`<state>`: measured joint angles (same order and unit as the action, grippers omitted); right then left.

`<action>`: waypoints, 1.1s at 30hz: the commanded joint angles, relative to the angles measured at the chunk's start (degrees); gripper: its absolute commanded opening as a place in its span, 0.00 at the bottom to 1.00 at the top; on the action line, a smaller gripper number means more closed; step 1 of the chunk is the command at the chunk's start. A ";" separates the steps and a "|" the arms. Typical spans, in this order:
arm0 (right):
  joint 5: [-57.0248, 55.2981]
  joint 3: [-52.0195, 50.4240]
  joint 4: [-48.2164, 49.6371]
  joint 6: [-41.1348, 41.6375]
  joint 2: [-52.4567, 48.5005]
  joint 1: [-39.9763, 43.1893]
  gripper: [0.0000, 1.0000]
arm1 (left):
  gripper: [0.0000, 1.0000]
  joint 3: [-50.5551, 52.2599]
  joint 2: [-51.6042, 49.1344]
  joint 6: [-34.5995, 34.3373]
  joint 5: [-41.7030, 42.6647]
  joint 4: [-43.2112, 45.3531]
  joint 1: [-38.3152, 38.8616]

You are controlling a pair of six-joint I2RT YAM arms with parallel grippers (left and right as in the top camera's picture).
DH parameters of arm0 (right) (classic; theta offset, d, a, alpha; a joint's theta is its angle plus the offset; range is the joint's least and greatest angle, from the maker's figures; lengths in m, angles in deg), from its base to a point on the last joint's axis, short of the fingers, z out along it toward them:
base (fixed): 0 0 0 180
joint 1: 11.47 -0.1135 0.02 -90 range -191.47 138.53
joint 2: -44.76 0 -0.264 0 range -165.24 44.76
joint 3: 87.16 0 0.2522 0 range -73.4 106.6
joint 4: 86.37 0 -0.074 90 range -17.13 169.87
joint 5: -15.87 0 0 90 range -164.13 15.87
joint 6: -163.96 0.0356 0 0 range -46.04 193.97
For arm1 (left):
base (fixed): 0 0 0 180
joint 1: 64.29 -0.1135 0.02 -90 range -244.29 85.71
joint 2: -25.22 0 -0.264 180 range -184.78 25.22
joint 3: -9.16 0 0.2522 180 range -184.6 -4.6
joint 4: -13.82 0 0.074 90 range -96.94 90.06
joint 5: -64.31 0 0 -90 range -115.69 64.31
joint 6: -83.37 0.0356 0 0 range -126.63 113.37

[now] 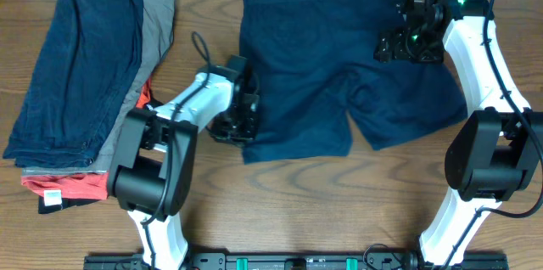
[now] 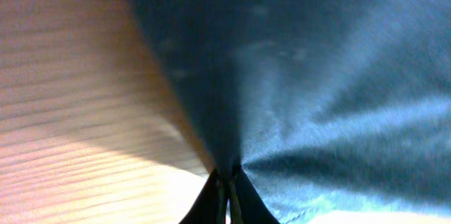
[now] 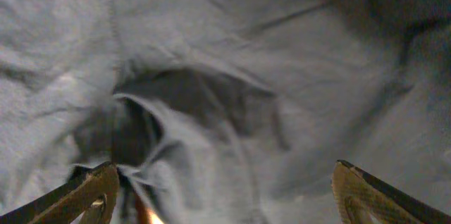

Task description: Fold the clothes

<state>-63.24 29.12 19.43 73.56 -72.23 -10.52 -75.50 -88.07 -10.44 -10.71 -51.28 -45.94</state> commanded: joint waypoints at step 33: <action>-6.19 -19.58 0.57 9.86 -0.35 2.58 0.94 | 0.98 -7.48 13.09 -0.28 -11.65 -7.32 -9.81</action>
<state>-67.08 12.55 18.90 81.32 -72.23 -10.34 -81.77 -76.75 -11.82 -21.64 -58.44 -55.60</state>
